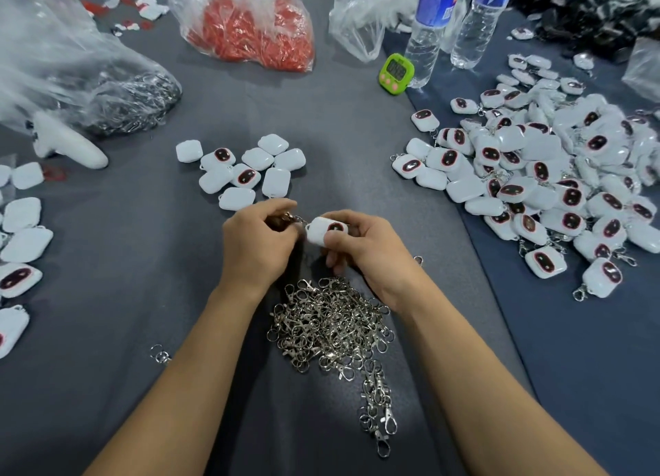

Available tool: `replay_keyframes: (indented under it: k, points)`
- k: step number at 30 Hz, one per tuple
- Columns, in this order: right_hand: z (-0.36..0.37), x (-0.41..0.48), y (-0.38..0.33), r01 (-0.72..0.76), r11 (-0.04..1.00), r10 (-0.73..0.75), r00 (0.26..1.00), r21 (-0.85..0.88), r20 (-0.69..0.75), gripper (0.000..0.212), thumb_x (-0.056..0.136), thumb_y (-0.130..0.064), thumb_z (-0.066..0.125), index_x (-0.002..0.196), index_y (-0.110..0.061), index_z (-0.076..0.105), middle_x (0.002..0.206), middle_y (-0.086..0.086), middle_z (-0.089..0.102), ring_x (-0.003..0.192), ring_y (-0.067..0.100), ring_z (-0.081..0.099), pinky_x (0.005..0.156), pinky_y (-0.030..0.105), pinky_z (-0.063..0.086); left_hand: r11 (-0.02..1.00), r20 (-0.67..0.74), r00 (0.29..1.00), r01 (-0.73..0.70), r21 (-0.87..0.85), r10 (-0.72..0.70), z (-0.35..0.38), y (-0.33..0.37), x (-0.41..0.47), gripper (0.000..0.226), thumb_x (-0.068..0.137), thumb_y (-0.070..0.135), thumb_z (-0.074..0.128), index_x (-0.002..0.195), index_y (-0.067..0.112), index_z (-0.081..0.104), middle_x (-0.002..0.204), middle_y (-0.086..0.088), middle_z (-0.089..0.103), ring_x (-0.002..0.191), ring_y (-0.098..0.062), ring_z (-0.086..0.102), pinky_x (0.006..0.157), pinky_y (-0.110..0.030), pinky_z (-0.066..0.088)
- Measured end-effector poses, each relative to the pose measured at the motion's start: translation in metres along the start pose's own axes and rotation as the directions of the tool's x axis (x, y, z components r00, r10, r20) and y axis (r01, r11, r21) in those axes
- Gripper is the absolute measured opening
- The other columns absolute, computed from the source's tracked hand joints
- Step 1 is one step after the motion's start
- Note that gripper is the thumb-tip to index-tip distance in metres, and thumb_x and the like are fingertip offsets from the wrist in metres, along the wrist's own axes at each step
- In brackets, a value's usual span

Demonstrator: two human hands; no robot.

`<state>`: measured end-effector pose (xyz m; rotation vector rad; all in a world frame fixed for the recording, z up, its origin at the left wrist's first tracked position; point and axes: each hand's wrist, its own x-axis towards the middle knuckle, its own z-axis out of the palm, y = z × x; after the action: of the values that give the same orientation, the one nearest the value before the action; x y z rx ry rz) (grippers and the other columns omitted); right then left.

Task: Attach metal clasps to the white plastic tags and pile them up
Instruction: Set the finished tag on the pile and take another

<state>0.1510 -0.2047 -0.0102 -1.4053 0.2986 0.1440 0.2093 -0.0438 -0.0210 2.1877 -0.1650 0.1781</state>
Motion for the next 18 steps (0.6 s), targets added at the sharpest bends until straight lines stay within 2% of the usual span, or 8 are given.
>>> replay_keyframes:
  k: [3,5,7,9,11,12,15,18]
  points:
    - [-0.011,-0.003,-0.007,-0.046,0.99,0.058,0.994,0.137,-0.088,0.023,0.096,0.006,0.06,0.114,-0.004,0.07,0.082,0.01,0.069,0.055,0.012,0.06,0.05,0.017,0.049,0.991,-0.105,0.99,-0.082,0.106,0.093,0.002,-0.001,-0.001,0.035,0.079,0.01,0.075,0.113,0.019,0.076,0.101,0.005,0.075,0.096,-0.008,0.065,0.096,-0.025,0.05]
    - [-0.024,-0.008,-0.014,-0.033,0.986,0.053,0.992,0.165,-0.115,0.025,0.094,0.007,0.061,0.117,0.001,0.068,0.086,0.014,0.069,0.057,0.013,0.061,0.049,0.015,0.047,0.948,-0.194,0.963,-0.125,0.293,0.187,0.004,-0.002,-0.003,0.043,0.079,0.01,0.072,0.122,0.011,0.071,0.116,-0.005,0.072,0.116,-0.026,0.057,0.104,-0.039,0.044]
    - [-0.039,-0.013,-0.024,0.021,0.953,0.019,0.991,0.304,-0.13,0.025,0.094,0.008,0.058,0.115,-0.002,0.068,0.087,0.013,0.072,0.06,0.013,0.064,0.052,0.015,0.05,0.918,-0.209,0.963,-0.077,0.39,0.17,0.007,-0.002,-0.001,0.053,0.081,0.013,0.069,0.133,0.006,0.062,0.137,-0.011,0.06,0.132,-0.032,0.046,0.114,-0.042,0.035]
    - [-0.057,-0.017,-0.035,0.155,0.794,-0.076,0.985,0.588,-0.157,0.028,0.092,0.007,0.055,0.112,-0.008,0.067,0.094,0.009,0.075,0.074,0.013,0.07,0.064,0.018,0.055,0.908,-0.163,0.982,-0.022,0.418,0.099,0.009,-0.001,0.002,0.062,0.084,0.017,0.066,0.143,0.006,0.051,0.151,-0.015,0.045,0.144,-0.035,0.034,0.12,-0.044,0.027]
    - [-0.076,-0.02,-0.038,0.265,0.53,-0.224,0.96,0.805,-0.168,0.042,0.09,0.007,0.052,0.126,-0.012,0.063,0.116,0.007,0.072,0.099,0.015,0.07,0.081,0.024,0.056,0.901,-0.112,0.992,0.004,0.434,0.05,0.011,-0.002,0.006,0.065,0.087,0.021,0.063,0.147,0.006,0.045,0.156,-0.017,0.037,0.148,-0.035,0.027,0.122,-0.046,0.023]
    - [-0.081,-0.021,-0.039,0.274,0.461,-0.27,0.949,0.844,-0.16,0.052,0.089,0.011,0.051,0.135,-0.013,0.058,0.125,0.007,0.069,0.108,0.017,0.067,0.086,0.026,0.056,0.891,-0.082,0.996,-0.001,0.453,0.043,0.012,-0.002,0.008,0.065,0.088,0.022,0.06,0.148,0.005,0.043,0.157,-0.017,0.037,0.149,-0.035,0.026,0.122,-0.048,0.023]
    - [-0.078,-0.02,-0.028,0.258,0.558,-0.252,0.958,0.789,-0.136,0.072,0.079,0.018,0.052,0.143,-0.014,0.051,0.132,0.008,0.065,0.112,0.018,0.066,0.091,0.028,0.056,0.861,-0.004,0.996,-0.071,0.504,0.084,0.014,-0.008,0.016,0.06,0.089,0.023,0.056,0.145,0.004,0.046,0.156,-0.017,0.04,0.146,-0.034,0.032,0.12,-0.05,0.023]
    - [-0.062,-0.016,-0.011,0.219,0.734,-0.188,0.975,0.642,-0.118,0.067,0.074,0.017,0.058,0.134,-0.012,0.059,0.128,0.008,0.069,0.105,0.015,0.071,0.087,0.026,0.058,0.879,0.014,0.99,-0.133,0.459,0.142,0.013,-0.011,0.026,0.047,0.087,0.019,0.059,0.132,0.007,0.059,0.15,-0.013,0.048,0.136,-0.033,0.045,0.116,-0.048,0.032]
